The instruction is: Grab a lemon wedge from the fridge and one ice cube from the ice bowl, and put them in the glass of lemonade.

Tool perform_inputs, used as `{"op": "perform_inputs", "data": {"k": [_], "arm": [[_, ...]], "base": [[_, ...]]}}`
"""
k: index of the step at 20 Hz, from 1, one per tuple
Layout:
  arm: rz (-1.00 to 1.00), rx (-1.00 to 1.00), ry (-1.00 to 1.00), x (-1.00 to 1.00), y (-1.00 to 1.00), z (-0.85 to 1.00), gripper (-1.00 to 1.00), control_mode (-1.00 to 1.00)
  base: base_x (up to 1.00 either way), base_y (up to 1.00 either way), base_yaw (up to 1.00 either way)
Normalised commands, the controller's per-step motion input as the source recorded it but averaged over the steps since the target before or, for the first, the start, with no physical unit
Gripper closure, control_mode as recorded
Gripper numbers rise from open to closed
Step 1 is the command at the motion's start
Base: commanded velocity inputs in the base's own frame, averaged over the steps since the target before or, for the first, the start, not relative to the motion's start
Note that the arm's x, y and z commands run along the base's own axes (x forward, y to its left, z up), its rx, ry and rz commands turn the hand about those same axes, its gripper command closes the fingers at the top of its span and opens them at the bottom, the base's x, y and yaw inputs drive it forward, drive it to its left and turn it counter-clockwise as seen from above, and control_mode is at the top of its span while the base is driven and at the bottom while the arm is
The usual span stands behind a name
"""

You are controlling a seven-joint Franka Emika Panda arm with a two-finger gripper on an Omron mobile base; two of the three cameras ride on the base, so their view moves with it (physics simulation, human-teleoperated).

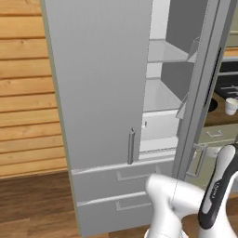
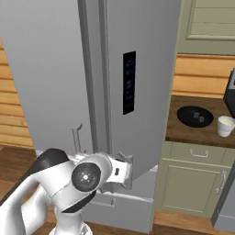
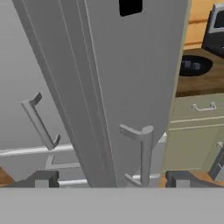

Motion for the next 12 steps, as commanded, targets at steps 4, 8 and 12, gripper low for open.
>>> {"op": "perform_inputs", "data": {"k": [4, 8, 12], "arm": [[0.00, -0.19, -0.08, -0.49, 0.67, 1.00, -1.00, -1.00], [0.00, -0.30, -0.02, -0.35, 0.89, 1.00, -1.00, -1.00], [0.00, -0.46, 0.08, -0.16, 1.00, 0.83, -1.00, -1.00]], "base": [[0.00, 0.00, 0.00], [0.00, 0.00, 0.00], [0.00, 0.00, 0.00]]}}
